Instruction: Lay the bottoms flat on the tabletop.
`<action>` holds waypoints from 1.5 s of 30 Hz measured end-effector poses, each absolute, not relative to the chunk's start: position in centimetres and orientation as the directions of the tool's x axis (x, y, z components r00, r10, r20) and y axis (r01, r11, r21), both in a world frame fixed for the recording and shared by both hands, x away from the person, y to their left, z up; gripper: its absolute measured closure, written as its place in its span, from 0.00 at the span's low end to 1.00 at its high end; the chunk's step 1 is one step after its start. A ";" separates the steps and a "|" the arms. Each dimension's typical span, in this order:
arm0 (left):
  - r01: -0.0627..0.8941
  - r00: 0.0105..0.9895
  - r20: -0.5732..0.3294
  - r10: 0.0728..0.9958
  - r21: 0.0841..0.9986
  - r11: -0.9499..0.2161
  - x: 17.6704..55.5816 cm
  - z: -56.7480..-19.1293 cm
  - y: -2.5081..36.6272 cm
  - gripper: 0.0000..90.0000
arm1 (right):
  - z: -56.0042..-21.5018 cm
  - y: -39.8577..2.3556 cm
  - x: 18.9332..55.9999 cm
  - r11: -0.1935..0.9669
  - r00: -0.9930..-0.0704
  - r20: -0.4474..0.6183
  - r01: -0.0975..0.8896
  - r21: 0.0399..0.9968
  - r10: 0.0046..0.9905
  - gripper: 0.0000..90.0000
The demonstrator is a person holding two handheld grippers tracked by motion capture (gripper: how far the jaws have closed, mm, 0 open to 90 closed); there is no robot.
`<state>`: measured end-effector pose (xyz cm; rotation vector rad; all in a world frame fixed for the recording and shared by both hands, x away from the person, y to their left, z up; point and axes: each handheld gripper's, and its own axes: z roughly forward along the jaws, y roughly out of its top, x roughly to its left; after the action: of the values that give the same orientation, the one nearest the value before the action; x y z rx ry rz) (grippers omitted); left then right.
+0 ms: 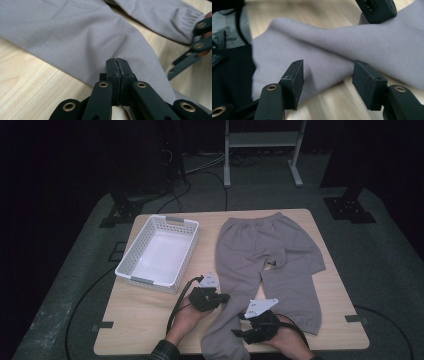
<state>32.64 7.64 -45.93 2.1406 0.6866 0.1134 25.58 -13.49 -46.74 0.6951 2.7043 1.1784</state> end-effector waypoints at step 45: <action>0.474 0.771 -0.171 0.613 0.798 -0.373 33.3 -44.4 11.7 1.00 | -46.3 -14.8 26.7 0.508 -0.779 0.133 0.517 0.689 0.613 0.99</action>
<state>33.28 11.74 -44.43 2.0371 0.8131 0.1901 26.72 -14.75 -46.35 0.9854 2.6149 1.1281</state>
